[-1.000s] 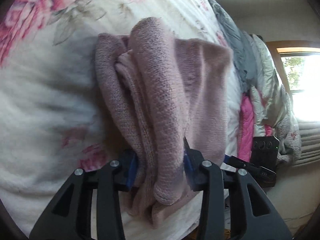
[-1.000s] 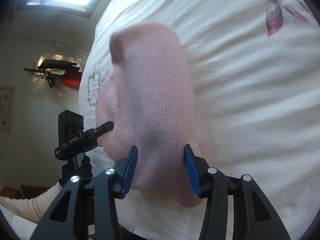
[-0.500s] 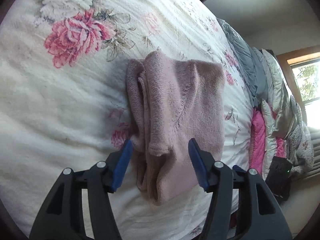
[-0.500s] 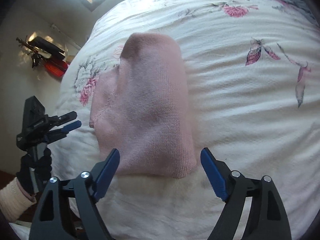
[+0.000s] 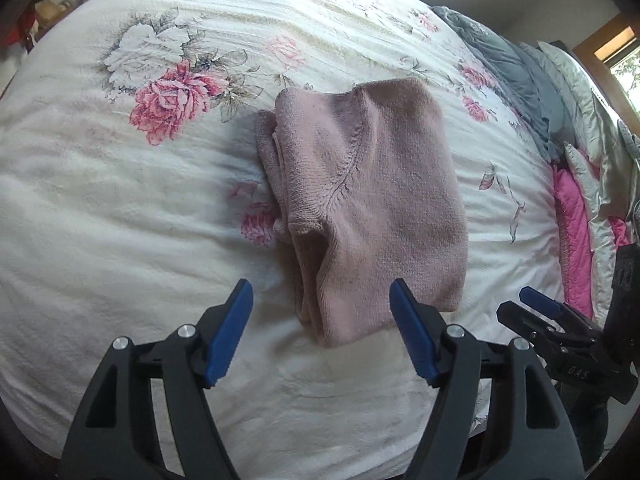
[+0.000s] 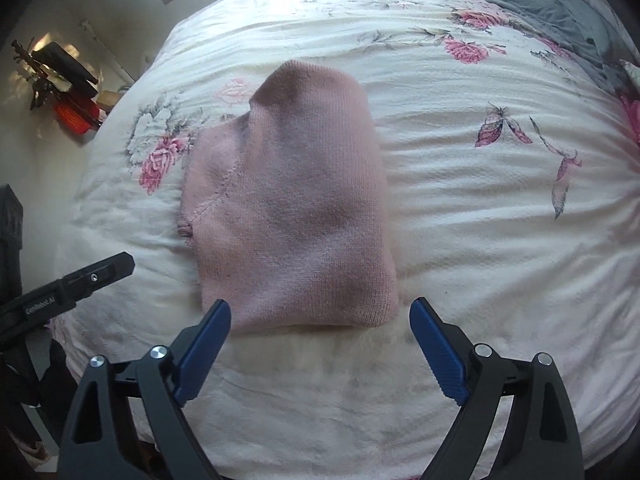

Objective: Fold small clothes

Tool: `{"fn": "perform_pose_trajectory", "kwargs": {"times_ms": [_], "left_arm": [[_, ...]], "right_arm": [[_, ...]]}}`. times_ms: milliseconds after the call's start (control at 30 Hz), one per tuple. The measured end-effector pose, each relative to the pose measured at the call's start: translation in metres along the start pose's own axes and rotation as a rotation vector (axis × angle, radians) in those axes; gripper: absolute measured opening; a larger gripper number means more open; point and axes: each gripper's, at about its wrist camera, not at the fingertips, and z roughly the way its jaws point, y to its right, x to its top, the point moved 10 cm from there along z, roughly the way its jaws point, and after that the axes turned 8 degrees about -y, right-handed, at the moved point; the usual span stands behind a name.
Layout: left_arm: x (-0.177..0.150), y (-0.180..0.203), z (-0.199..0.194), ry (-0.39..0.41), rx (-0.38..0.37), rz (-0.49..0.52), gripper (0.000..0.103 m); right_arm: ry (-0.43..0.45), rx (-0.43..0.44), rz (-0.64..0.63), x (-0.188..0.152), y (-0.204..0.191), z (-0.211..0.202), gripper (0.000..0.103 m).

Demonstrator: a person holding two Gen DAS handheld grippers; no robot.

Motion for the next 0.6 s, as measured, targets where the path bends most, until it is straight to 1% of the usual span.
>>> {"fn": "perform_pose_trajectory", "kwargs": {"times_ms": [33, 133, 233, 267, 333, 367, 400, 500, 533, 600], "left_arm": [[-0.001, 0.002, -0.001, -0.002, 0.016, 0.005, 0.071], [-0.002, 0.005, -0.007, 0.008, 0.032, 0.018, 0.071], [-0.001, 0.007, -0.012, 0.017, 0.057, 0.039, 0.072], [-0.001, 0.007, -0.014, 0.024, 0.067, 0.047, 0.072], [0.000, 0.009, -0.019, 0.036, 0.078, 0.062, 0.072], [0.000, 0.010, -0.020, 0.037, 0.079, 0.066, 0.072], [0.000, 0.011, -0.022, 0.037, 0.076, 0.065, 0.072], [-0.001, 0.012, -0.024, 0.038, 0.075, 0.066, 0.072], [-0.001, 0.013, -0.025, 0.039, 0.078, 0.067, 0.072], [0.000, 0.014, -0.026, 0.042, 0.083, 0.071, 0.072]], "right_arm": [[-0.004, -0.007, 0.000, 0.000, -0.001, -0.001, 0.092], [0.001, -0.059, 0.009, 0.002, 0.000, -0.008, 0.092], [0.033, -0.069, 0.017, 0.004, 0.000, -0.018, 0.093], [0.045, -0.097, 0.013, 0.005, 0.001, -0.022, 0.093], [0.063, -0.191, 0.004, 0.007, 0.004, -0.030, 0.099], [0.073, -0.220, 0.001, 0.008, 0.005, -0.034, 0.099], [0.088, -0.235, -0.004, 0.009, 0.004, -0.039, 0.099], [0.117, -0.224, -0.015, 0.013, -0.002, -0.048, 0.099], [0.118, -0.236, -0.013, 0.014, -0.002, -0.050, 0.099], [0.124, -0.292, -0.010, 0.016, 0.002, -0.056, 0.099]]}}
